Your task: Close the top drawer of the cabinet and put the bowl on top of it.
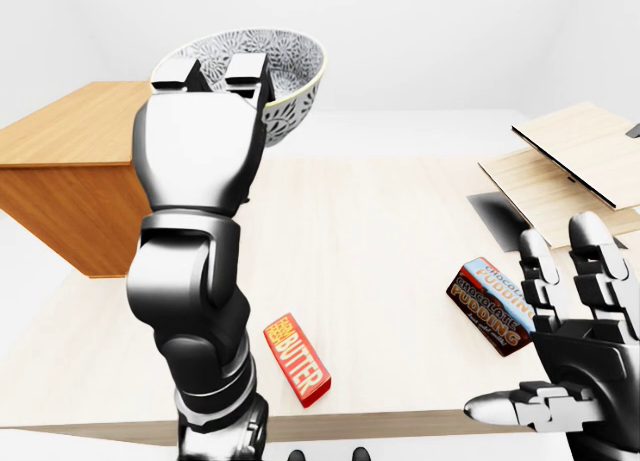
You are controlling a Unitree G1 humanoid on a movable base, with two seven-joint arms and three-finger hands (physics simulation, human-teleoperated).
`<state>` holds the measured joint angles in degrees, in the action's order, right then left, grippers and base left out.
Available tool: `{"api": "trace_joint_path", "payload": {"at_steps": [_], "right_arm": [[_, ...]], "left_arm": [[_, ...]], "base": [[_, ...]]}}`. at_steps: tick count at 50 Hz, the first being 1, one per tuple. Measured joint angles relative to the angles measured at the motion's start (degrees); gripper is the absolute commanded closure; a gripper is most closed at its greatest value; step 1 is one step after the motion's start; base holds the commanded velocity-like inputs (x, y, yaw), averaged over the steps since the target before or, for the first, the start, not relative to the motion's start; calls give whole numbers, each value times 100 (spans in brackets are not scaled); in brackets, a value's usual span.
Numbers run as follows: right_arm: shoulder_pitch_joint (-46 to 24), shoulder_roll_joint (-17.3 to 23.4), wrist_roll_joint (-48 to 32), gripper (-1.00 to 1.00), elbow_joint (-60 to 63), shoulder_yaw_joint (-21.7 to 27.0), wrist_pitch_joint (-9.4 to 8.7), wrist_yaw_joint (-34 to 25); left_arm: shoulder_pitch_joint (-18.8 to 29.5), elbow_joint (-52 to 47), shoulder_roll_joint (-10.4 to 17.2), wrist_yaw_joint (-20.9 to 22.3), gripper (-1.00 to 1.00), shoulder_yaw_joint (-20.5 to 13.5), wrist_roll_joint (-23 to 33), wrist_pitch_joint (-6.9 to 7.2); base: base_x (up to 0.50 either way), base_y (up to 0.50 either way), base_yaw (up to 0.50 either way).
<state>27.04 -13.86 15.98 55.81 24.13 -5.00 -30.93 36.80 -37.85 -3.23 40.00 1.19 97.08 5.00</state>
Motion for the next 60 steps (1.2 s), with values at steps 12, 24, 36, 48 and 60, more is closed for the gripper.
{"api": "trace_joint_path", "payload": {"at_steps": [12,24,36,48,60], "right_arm": [[6,-17,-4,-100,-7,5,0,-30],[36,-15,-30,-100,-16,-41,0,-26],[50,-23,-63,-100,-47,-74,0,-42],[72,-6,-113,-100,-58,-150,0,-14],[85,31,-180,-100,-113,-248,0,34]], "left_arm": [[595,478,667,0,100,-405,-360,0],[953,892,1458,0,100,-769,-897,0],[1056,1275,2196,0,100,-1087,-1532,0],[994,1556,2834,0,100,-1344,-2173,0],[844,1748,3474,0,100,-1664,-2818,0]], "base": [[0,0,0],[0,0,0],[0,0,0],[0,0,0],[0,0,0]]}}
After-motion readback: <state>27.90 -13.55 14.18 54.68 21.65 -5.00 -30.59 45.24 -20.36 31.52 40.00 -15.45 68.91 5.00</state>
